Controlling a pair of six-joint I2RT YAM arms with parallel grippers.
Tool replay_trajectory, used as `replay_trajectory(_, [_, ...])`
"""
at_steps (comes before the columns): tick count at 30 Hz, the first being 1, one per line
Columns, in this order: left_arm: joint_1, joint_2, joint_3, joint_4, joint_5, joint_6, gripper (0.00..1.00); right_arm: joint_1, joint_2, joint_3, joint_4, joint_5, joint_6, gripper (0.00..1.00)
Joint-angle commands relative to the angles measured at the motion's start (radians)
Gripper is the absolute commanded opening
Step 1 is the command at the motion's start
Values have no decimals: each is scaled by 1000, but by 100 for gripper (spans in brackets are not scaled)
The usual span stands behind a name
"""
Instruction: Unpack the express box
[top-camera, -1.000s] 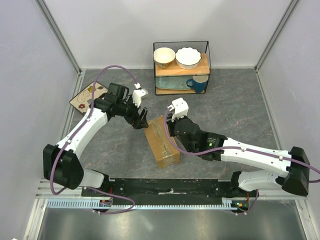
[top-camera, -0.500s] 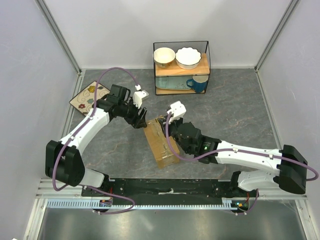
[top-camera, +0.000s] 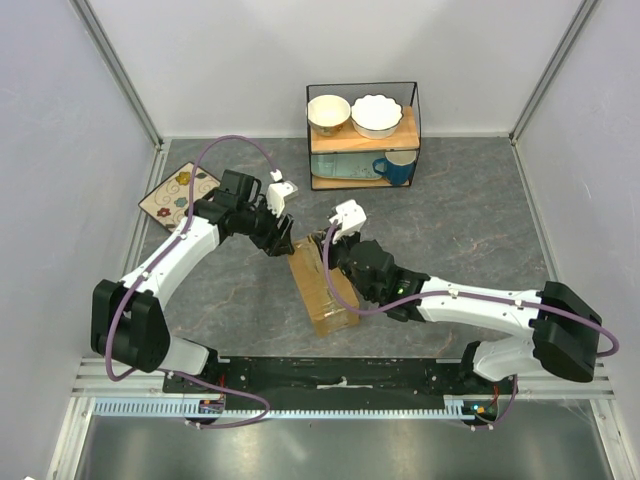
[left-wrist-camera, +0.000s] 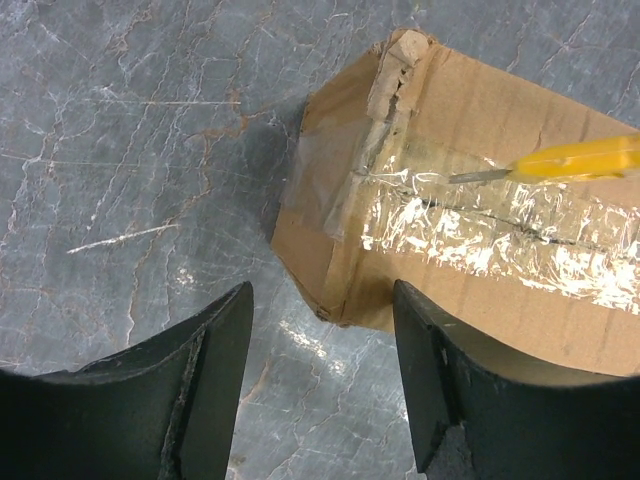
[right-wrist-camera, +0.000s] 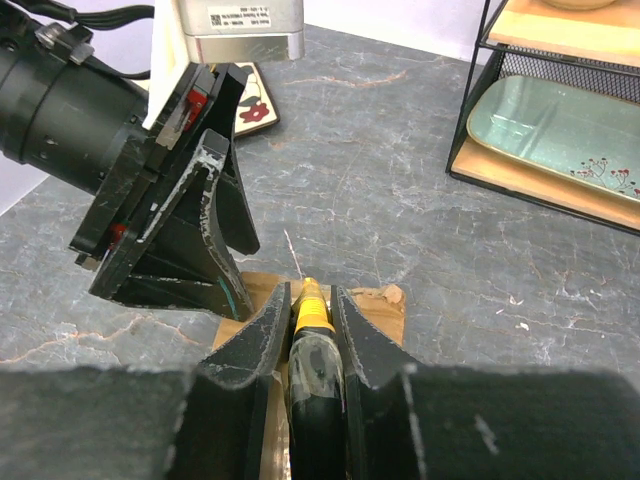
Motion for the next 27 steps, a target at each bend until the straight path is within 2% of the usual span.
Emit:
replay_trajectory(1, [0,23,-44,10,-43,0,64,-11,39,13,63,-32,10,0])
replay_trajectory(27, [0,19,-70,10,-51,10,63,-14,46,26,12,-22,-26,0])
